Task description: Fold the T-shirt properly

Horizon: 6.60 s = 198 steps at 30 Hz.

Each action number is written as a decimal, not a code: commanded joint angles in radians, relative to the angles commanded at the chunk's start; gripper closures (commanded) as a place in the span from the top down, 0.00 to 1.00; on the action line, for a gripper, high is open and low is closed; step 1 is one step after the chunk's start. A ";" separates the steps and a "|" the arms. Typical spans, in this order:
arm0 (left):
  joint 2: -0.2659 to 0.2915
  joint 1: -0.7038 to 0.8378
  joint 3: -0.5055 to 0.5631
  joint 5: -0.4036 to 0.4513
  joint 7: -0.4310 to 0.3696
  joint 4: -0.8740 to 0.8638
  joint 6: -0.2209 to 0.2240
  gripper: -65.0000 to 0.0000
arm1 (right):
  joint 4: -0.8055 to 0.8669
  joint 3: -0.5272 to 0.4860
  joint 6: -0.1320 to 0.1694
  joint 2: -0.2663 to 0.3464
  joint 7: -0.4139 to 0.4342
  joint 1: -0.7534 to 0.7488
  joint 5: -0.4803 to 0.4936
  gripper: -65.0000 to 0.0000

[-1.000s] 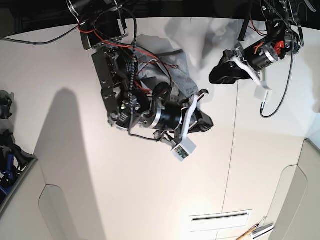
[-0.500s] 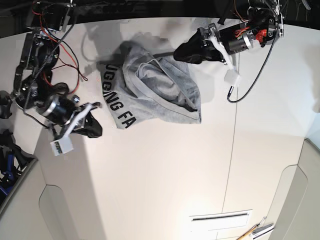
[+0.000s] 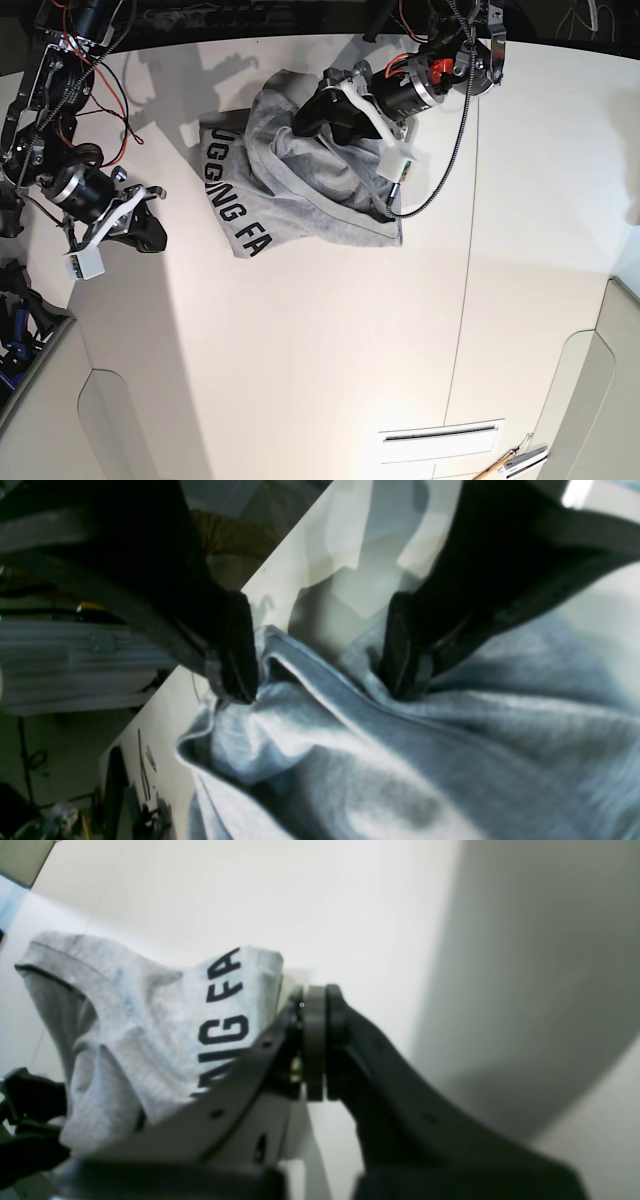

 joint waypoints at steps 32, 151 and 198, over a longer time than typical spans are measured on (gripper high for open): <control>-0.108 -0.005 -0.018 0.215 0.117 0.266 0.045 0.11 | -0.001 -0.002 0.000 0.000 -0.017 0.000 0.051 0.00; -0.161 -0.224 -0.045 0.385 0.039 0.106 0.101 0.02 | -0.136 -0.362 0.034 0.075 0.130 -0.099 -0.057 0.00; -0.204 0.113 0.397 0.528 -0.536 -1.127 0.205 0.02 | -0.843 -0.789 0.044 0.409 0.245 -0.409 -0.031 0.00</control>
